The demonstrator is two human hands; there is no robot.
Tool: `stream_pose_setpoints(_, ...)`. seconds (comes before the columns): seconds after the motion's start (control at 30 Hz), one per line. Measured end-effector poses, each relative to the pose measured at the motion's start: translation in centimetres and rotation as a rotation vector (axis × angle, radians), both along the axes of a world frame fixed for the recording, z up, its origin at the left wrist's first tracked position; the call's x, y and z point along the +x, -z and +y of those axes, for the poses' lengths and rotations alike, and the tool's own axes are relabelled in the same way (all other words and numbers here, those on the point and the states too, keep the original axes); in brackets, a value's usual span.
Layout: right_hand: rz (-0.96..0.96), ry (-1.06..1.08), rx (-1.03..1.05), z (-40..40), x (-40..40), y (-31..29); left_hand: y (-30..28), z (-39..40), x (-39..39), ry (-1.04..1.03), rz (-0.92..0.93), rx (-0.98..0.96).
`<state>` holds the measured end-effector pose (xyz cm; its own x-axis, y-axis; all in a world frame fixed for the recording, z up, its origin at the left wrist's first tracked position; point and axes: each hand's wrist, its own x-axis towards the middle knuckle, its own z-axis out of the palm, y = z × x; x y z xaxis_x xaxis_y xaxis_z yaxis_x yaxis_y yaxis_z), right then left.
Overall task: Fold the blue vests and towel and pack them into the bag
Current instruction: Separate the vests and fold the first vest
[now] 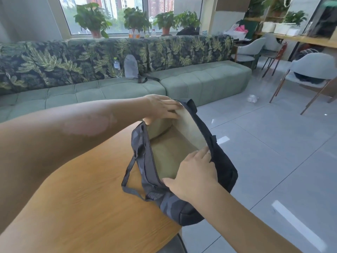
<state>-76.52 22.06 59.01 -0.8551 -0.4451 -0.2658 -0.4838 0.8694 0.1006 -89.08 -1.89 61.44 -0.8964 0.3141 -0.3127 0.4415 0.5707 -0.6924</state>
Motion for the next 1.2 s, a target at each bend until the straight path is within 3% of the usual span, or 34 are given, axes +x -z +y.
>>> stream_pose_setpoints(0.3, -0.039, 0.208, -0.062, 1.3, -2.2, 5.6, 5.1, -1.9, -1.6, 0.112, -0.116, 0.002)
stream_pose_setpoints(0.63, -0.135, 0.259, -0.012, -0.8, -3.1, 11.6, 12.3, -4.2, -3.7, 0.178, -0.244, 0.069)
stream_pose_setpoints(0.93, -0.208, 0.331, -0.038, -3.1, -3.1, 12.2, 10.9, -2.8, -7.5, 0.289, -0.275, -0.057)
stream_pose_setpoints(1.2, -0.195, 0.252, -0.099, -3.1, -1.7, 11.0, 8.9, -4.7, -4.4, 0.290, -0.233, -0.061)
